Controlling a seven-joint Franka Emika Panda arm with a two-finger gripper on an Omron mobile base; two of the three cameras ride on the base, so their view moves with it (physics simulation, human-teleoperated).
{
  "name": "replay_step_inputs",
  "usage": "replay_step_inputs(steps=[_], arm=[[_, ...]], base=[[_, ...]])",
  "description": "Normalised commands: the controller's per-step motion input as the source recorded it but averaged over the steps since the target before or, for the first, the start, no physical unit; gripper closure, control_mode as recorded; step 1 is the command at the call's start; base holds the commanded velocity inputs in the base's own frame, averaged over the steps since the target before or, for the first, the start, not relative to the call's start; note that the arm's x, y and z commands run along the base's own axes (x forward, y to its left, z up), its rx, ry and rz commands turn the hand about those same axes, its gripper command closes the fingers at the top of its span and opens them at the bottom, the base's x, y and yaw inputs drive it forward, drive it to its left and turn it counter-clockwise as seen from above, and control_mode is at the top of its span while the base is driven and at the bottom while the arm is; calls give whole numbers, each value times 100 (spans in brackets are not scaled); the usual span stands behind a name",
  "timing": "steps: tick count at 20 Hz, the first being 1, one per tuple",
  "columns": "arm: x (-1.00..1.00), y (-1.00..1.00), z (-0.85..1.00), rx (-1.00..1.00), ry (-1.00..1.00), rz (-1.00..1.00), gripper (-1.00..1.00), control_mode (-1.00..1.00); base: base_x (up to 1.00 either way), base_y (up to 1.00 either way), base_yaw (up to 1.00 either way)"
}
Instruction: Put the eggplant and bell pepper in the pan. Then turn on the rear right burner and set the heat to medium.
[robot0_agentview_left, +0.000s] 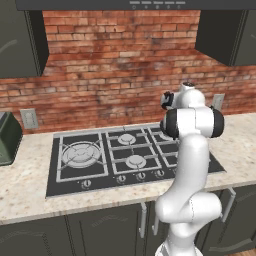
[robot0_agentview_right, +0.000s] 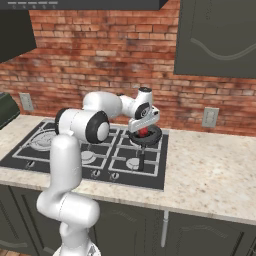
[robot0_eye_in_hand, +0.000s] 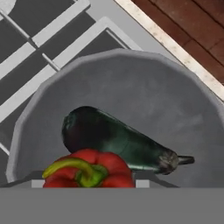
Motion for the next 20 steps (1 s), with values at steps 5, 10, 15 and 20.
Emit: replay_step_inputs(steps=[5, 10, 15, 20], arm=[[23, 0, -18, 0, 0, 0, 100, -100], [10, -4, -15, 0, 0, 0, -100, -100], [-5, -35, -11, 1, -8, 0, -100, -100], [-1, -23, -2, 0, -11, 0, -100, -100]], base=[[0, 0, 0], [0, 0, 0], [0, 0, 0], [0, 0, 0]])
